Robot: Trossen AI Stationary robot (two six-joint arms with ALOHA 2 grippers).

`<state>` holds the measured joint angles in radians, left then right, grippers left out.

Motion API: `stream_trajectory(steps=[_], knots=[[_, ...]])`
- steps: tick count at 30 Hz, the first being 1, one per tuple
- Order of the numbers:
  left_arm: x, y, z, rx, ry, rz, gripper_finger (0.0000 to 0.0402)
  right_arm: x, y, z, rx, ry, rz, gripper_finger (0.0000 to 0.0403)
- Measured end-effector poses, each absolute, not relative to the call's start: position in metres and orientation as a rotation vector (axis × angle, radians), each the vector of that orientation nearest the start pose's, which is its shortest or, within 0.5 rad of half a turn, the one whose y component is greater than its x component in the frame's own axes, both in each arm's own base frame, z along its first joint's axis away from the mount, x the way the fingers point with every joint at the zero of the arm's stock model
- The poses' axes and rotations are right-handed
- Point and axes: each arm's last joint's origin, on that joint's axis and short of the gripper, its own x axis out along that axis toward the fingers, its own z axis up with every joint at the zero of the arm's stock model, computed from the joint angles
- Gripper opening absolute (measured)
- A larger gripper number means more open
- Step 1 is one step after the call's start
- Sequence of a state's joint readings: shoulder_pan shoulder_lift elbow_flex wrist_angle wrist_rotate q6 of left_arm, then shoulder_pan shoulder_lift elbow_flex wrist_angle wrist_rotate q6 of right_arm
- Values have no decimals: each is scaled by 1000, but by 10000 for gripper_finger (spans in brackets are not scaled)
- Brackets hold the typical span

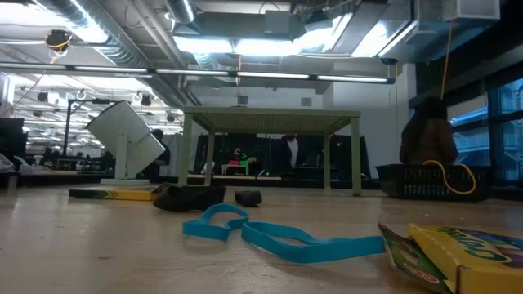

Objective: Pick & Place Office Desk Supplies
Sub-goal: Put the green spring keychain into the bottom right black bin

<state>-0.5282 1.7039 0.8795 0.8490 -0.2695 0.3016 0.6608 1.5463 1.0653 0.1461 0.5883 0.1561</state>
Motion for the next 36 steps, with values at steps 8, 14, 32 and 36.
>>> stream_trajectory(steps=[8,14,32,36], knots=[[316,-175,228,290,-62,-254,29,286,196,279,-18,272,105,221],[316,-175,229,307,-72,-253,29,289,192,279,-9,271,114,203],[322,-164,230,310,-74,-211,29,291,192,279,-29,283,197,113],[321,-165,230,310,-75,-217,30,291,192,279,-33,283,197,65]])
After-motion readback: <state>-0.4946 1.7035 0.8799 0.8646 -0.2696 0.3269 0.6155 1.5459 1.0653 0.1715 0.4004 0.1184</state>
